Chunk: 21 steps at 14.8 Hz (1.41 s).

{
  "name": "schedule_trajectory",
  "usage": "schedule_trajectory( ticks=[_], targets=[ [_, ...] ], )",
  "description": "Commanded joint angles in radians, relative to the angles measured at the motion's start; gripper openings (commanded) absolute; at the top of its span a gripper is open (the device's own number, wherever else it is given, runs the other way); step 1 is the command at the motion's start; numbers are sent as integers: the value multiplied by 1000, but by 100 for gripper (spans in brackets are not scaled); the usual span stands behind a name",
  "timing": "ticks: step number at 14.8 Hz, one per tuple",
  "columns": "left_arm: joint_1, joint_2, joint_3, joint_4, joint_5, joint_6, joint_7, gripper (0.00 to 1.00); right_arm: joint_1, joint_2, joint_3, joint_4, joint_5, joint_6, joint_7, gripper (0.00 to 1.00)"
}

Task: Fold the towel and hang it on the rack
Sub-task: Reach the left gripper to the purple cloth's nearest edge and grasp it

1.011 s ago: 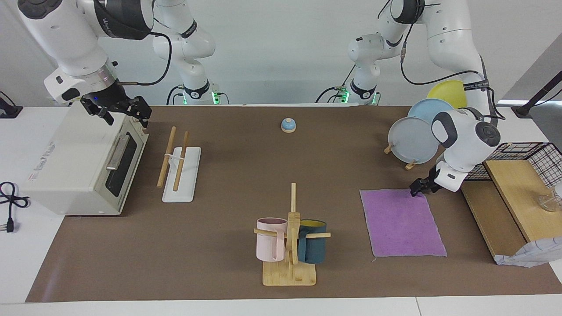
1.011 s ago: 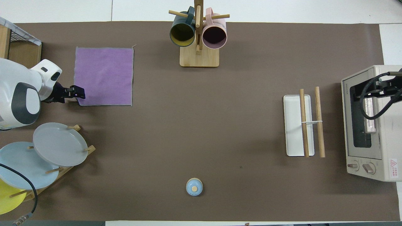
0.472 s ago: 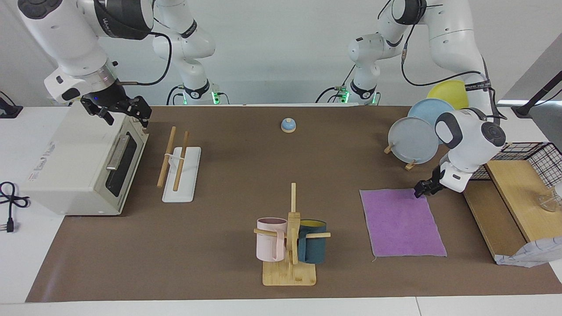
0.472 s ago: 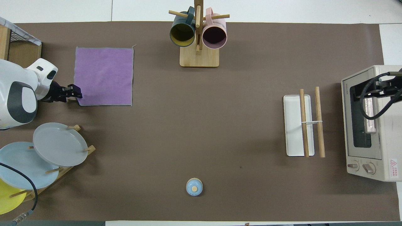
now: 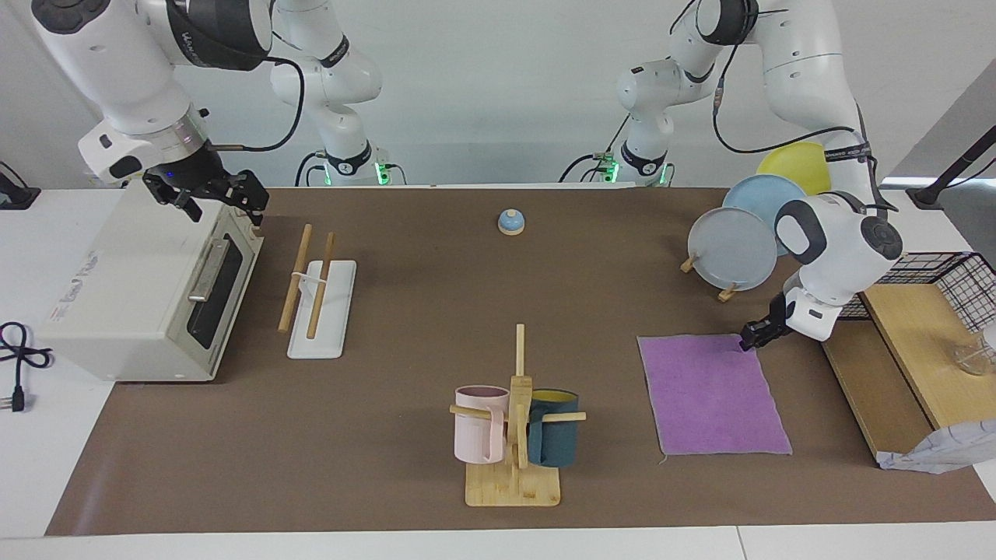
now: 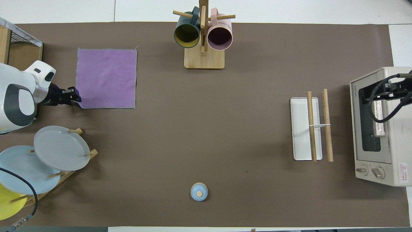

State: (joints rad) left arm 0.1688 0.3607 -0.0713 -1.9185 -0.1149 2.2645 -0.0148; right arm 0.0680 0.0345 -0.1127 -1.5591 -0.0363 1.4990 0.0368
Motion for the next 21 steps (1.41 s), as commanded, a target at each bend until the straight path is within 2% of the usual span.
schedule_trajectory(
  ticks=[1, 4, 8, 16, 19, 21],
  targets=[
    [6, 9, -2, 4, -12, 9, -2, 29, -8, -22, 2, -25, 21, 4, -14, 100],
    [6, 9, -2, 4, -12, 12, -1, 21, -8, -22, 2, -25, 21, 6, -14, 100],
    [5, 9, -2, 4, -12, 9, -1, 1, -8, -22, 2, -25, 22, 4, -14, 100],
    [-5, 9, -2, 25, 3, -8, 13, 0, -8, -22, 2, -25, 21, 6, -14, 100],
    [-14, -6, -7, 50, 85, -37, 61, 0, -8, -22, 2, -25, 21, 6, -14, 100],
    [-57, -49, -10, 76, 130, -89, 96, 0, -8, -22, 2, -25, 21, 4, -14, 100]
  ],
)
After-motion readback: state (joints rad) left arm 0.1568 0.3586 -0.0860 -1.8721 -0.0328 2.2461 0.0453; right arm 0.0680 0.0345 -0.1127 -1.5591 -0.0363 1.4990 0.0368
